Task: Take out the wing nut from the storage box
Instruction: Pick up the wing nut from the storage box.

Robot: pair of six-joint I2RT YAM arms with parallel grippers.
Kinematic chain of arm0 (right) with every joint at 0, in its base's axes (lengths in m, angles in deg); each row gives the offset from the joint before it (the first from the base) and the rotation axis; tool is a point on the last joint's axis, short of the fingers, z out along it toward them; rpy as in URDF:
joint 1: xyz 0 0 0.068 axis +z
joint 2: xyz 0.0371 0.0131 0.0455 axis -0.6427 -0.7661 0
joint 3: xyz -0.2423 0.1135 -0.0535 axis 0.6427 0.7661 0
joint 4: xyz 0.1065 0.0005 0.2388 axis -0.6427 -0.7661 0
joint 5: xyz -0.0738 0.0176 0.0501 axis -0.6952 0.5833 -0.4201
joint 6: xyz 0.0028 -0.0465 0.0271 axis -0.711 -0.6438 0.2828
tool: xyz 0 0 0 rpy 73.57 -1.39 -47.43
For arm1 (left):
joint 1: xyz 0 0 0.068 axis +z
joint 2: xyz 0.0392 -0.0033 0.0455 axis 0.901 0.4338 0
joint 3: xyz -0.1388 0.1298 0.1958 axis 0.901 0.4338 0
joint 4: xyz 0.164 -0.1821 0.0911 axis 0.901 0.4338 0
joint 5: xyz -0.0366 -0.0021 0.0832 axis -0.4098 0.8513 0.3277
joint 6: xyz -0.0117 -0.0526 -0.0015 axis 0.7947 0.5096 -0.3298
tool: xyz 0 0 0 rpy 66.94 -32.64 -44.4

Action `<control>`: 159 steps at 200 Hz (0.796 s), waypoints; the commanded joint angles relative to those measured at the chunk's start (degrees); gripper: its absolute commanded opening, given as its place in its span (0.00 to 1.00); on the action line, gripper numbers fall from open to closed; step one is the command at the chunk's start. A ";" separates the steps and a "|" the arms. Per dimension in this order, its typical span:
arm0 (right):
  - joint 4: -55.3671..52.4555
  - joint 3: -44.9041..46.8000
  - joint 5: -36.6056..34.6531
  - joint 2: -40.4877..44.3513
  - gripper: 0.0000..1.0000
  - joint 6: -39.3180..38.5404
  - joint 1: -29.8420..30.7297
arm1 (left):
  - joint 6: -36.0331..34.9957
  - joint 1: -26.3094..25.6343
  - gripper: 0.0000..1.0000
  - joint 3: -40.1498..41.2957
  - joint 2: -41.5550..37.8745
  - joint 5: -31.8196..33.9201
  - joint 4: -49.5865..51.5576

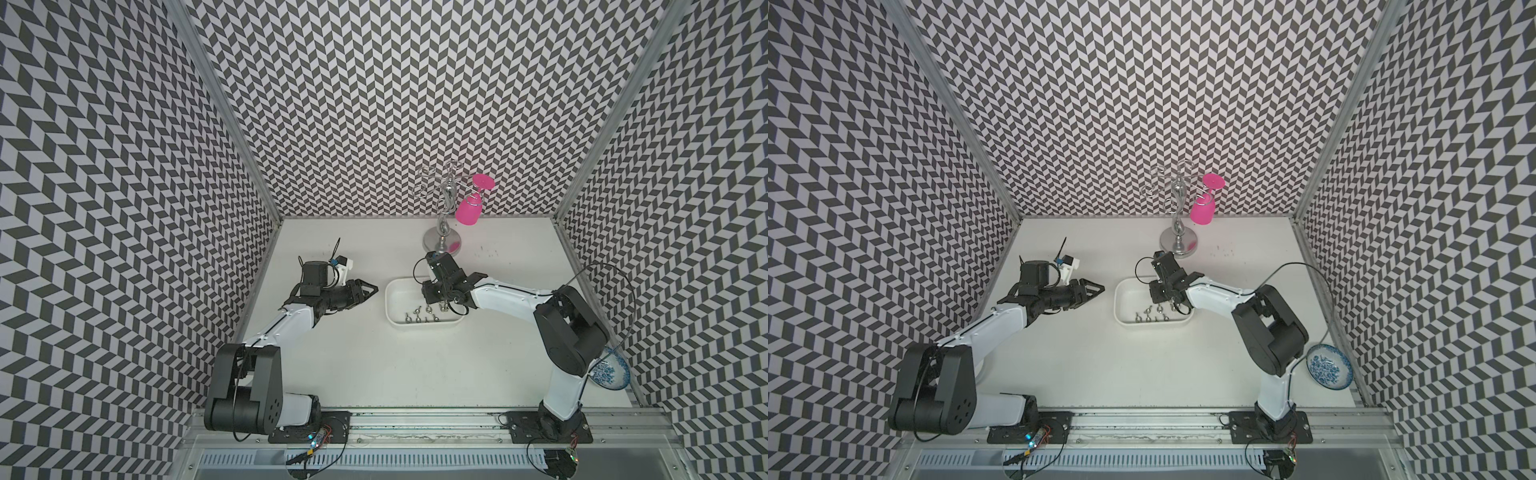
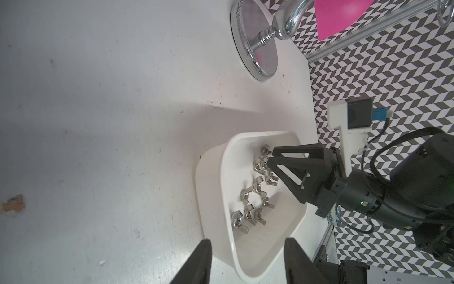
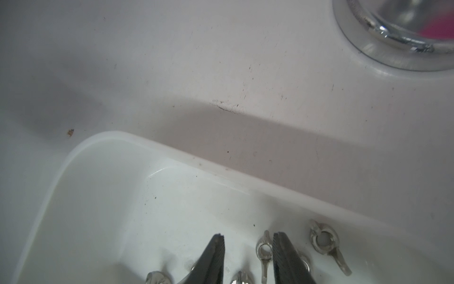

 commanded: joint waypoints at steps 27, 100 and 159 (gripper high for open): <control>-0.94 -2.70 -3.24 -2.80 0.38 -1.94 1.14 | -0.59 0.14 0.51 0.87 -0.30 -1.01 -0.10; -1.47 -3.13 -5.95 -5.22 0.38 -1.97 1.97 | -0.48 0.11 0.51 0.83 -0.23 -0.96 -0.32; -2.17 -4.50 -5.61 -6.57 0.35 -1.61 1.98 | -0.52 0.09 0.51 0.76 -0.32 -0.99 -0.18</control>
